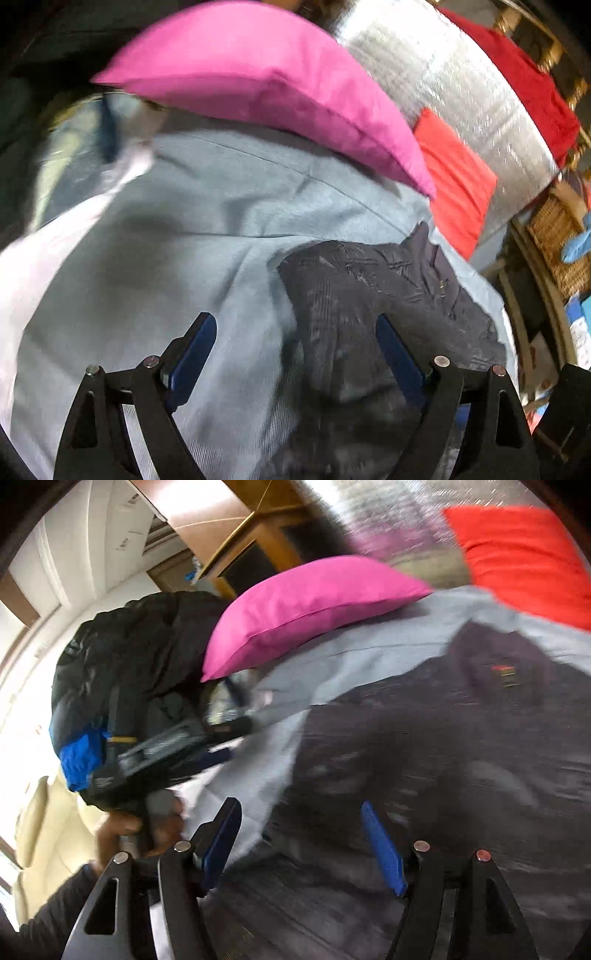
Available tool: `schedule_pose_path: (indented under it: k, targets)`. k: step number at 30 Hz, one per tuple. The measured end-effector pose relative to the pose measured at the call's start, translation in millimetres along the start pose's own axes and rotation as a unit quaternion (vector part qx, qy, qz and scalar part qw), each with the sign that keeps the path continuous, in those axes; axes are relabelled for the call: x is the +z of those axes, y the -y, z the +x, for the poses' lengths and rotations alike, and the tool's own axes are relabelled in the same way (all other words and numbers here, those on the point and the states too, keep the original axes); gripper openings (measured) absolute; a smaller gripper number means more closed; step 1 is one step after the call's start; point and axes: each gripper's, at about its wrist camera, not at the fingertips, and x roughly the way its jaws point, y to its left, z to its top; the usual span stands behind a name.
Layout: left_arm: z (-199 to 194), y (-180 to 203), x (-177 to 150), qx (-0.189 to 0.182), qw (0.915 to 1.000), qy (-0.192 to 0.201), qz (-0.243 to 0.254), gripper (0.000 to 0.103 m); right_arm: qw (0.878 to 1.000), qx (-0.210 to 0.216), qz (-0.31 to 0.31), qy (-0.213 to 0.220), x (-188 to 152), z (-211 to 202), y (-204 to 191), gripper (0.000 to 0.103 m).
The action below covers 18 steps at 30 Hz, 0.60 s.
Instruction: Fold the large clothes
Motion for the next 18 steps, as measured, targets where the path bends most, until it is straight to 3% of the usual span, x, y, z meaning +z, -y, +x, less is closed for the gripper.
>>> schedule_pose_path:
  k: [6,7,8,11,14,16,18]
  targets:
    - [67.3,11.4,10.5,-0.014,0.9972,-0.071,0.016,0.086,0.997,0.005,0.055,-0.055,-24.8,69.3,34.5,0.070]
    - [72.0,12.8,11.2,-0.022,0.9969,-0.073,0.021,0.070,0.998,0.006,0.050,-0.049,-28.5,70.0,36.3,0.070]
    - [74.7,14.6,12.2,-0.027,0.9966,-0.074,0.024,0.038,0.998,0.004,0.044,-0.051,-29.0,70.0,35.2,0.070]
    - [78.7,28.3,21.9,-0.025,0.9955,-0.069,0.060,0.014,0.997,0.001,0.039,-0.064,-28.7,73.0,33.8,0.070]
    - [69.9,46.9,22.5,-0.032,0.9909,-0.032,0.127,0.012,0.997,-0.004,0.031,-0.070,-31.2,73.6,34.5,0.064]
    - [88.5,40.9,14.7,-0.003,0.9856,-0.049,0.162,0.012,0.997,-0.008,0.032,-0.066,-36.1,68.9,42.9,0.054]
    - [98.3,29.0,10.8,-0.011,0.9868,-0.055,0.152,0.014,0.997,-0.014,0.036,-0.065,-35.0,76.9,46.7,0.040]
